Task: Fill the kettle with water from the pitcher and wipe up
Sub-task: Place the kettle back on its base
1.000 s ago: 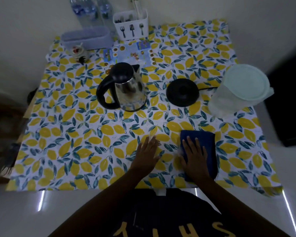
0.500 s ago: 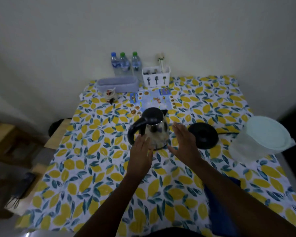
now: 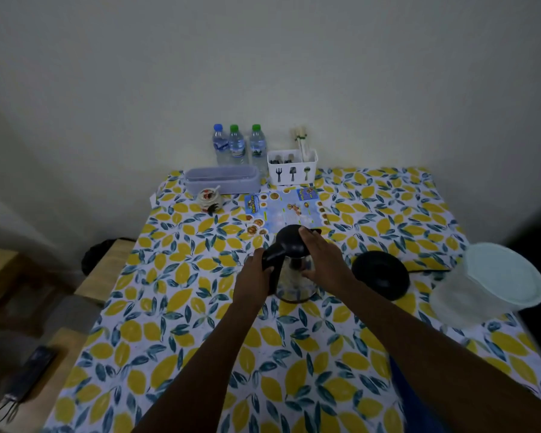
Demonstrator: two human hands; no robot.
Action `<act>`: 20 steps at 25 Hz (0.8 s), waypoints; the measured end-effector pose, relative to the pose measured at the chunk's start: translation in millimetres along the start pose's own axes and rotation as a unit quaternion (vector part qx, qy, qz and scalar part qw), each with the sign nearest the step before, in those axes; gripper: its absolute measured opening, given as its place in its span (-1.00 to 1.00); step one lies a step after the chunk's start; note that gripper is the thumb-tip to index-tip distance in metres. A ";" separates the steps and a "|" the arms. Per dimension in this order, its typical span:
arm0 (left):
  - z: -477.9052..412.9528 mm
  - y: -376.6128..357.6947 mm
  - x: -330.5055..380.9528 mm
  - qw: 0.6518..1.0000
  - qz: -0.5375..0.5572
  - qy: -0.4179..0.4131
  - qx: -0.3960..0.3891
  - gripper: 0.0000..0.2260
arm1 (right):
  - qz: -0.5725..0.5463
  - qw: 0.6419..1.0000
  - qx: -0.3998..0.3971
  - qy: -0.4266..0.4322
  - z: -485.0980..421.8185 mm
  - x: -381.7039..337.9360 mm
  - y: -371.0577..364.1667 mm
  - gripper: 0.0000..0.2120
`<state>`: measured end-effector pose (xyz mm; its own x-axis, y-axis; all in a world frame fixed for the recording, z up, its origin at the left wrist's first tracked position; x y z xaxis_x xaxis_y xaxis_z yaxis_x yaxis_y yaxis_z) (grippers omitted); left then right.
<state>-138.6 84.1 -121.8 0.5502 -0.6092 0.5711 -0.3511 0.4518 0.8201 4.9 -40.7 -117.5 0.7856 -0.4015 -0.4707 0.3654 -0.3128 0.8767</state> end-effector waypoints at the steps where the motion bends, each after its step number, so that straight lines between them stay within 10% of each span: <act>1: -0.2 -0.3 0.5 1.000 0.001 0.000 -0.001 -0.65 | -0.028 1.000 0.008 -0.002 1.6 -1.6 0.9 -0.06; 20: -62.0 -81.1 182.6 0.968 0.004 -0.231 -0.099 -0.67 | -0.147 0.941 0.231 -0.198 90.7 127.2 108.4 -0.14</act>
<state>37.3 -23.4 -86.2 0.1338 -0.8108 0.5698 -0.1763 0.5464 0.8188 99.1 -203.7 -91.3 0.4038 -0.4994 -0.7665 0.2105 -0.7647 0.6090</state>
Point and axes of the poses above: each hand's wrist, its own z-axis away from the middle knuckle, its own y-axis out of the back of the hand, x = y × z, the point moved 4 cm from there along -z, towards the middle knuckle, and after that the axes turned 7 degrees about -z, right-handed, at the moved point
